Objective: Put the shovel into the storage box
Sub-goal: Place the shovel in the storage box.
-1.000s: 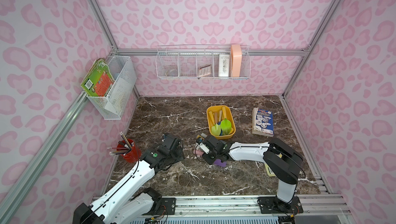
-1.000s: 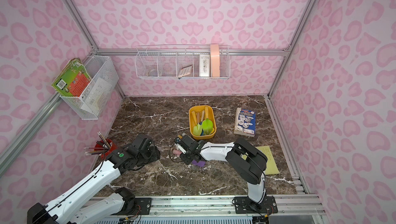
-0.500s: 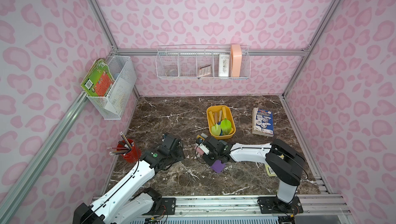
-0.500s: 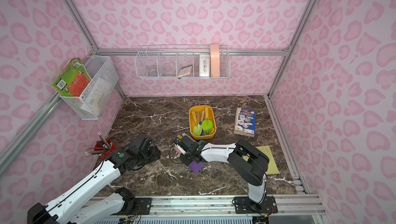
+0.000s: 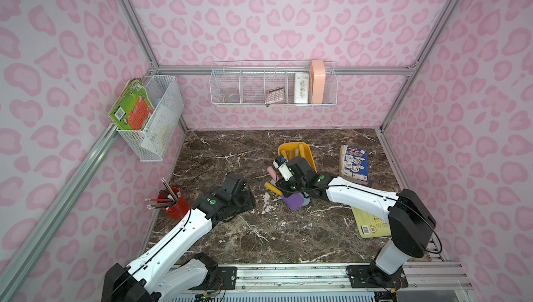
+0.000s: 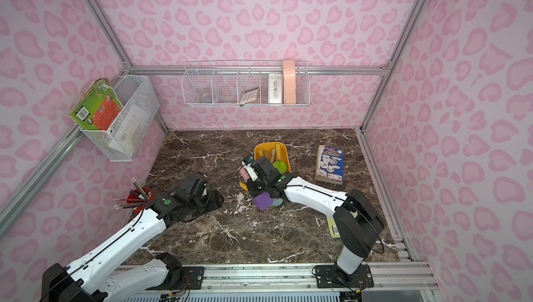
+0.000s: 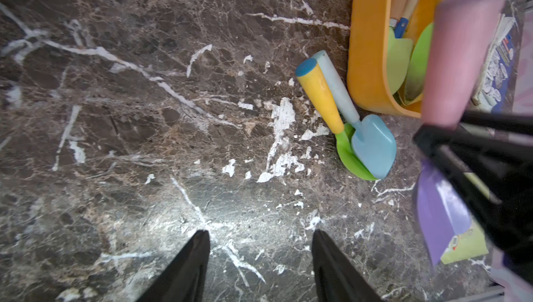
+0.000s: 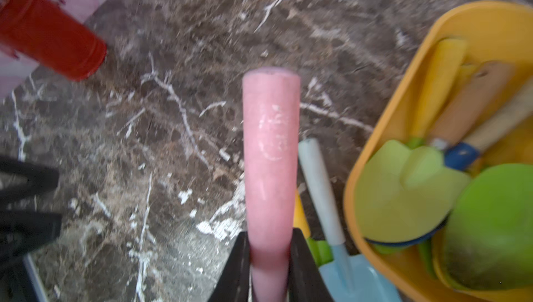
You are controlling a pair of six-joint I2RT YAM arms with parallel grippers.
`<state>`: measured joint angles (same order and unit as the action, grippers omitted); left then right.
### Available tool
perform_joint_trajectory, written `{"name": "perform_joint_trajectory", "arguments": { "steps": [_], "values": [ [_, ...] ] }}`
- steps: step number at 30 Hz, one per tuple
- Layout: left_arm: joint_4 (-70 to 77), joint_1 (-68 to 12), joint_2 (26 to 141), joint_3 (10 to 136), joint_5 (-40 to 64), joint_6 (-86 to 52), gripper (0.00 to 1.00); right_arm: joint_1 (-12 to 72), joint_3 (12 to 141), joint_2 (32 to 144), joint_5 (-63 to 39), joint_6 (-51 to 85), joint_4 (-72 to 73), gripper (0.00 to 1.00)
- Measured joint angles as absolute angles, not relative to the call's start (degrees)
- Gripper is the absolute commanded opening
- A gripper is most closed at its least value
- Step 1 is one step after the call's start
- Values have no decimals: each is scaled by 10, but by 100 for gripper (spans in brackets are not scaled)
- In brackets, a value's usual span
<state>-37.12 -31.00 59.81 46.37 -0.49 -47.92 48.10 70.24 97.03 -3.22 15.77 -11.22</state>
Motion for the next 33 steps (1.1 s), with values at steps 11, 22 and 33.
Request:
{"name": "perform_joint_trajectory", "arguments": {
  "steps": [11, 22, 33],
  "values": [
    [-353, -311, 590, 447, 8, -481, 61, 370, 872, 1103, -7, 219, -133, 17],
    [-354, -311, 593, 444, 3, -481, 60, 356, 953, 1215, -11, 258, -129, 16],
    [-354, -311, 595, 443, 1, -480, 60, 356, 960, 1245, -1, 259, -129, 18]
  ]
}}
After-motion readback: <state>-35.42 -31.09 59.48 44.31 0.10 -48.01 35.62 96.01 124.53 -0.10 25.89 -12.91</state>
